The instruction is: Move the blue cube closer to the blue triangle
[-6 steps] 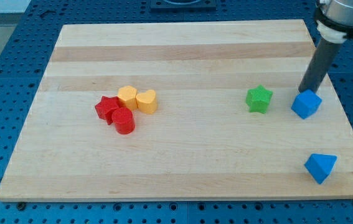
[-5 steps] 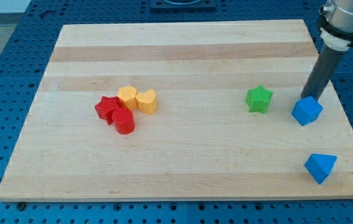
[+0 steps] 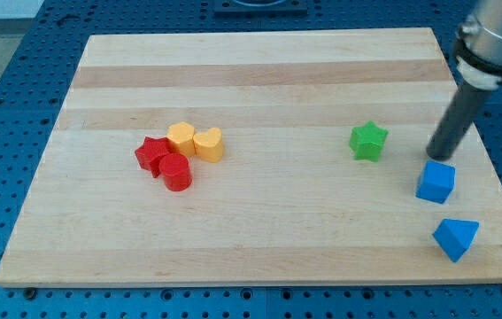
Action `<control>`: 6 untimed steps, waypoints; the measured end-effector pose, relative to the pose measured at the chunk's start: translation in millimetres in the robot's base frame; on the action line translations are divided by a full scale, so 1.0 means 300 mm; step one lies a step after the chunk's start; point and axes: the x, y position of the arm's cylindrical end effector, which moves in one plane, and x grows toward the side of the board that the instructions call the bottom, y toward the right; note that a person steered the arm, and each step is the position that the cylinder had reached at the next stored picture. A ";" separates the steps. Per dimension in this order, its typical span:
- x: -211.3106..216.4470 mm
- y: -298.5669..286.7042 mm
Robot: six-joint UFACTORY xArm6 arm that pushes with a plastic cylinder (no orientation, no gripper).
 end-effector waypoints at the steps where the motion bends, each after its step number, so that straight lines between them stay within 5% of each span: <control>1: 0.004 -0.040; 6: 0.163 -0.052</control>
